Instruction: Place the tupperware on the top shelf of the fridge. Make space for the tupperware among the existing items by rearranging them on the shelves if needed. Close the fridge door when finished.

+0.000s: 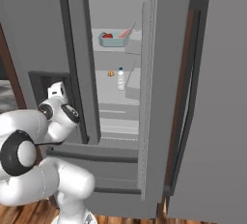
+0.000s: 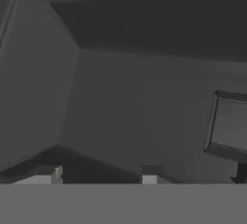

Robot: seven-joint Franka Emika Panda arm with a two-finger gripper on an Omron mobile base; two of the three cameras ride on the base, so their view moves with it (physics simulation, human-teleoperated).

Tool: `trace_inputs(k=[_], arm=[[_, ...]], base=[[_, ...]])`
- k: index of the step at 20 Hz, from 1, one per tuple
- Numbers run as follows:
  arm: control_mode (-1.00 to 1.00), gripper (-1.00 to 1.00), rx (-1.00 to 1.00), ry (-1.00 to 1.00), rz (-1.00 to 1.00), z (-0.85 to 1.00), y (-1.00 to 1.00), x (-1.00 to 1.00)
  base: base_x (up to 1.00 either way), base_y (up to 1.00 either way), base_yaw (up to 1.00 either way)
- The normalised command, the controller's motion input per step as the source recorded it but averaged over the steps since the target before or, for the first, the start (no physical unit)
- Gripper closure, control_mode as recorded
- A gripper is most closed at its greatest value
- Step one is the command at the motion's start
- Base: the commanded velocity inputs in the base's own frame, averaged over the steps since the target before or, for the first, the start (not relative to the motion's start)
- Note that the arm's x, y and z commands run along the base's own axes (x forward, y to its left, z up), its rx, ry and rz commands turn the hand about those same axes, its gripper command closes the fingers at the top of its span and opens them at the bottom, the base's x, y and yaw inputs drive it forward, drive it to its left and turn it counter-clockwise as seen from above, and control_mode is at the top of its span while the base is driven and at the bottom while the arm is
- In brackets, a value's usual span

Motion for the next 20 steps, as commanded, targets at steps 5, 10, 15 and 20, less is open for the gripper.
trace_inputs(k=[5, 10, 15, 20], arm=[[-1.00, -1.00, 0.00, -0.02, 0.18, 0.16, 0.43, -0.37], [-1.00, -1.00, -0.02, -0.09, 0.03, 0.89, 0.81, -0.65], [-1.00, -1.00, -0.01, 0.02, 0.00, 1.00, 0.65, -0.48], [-1.00, -1.00, 0.00, 0.27, 0.00, 1.00, 0.15, -0.64]], base=[[0.00, 0.00, 0.00], [0.00, 0.00, 0.00], [0.00, 0.00, 0.00], [0.00, 0.00, 0.00]])
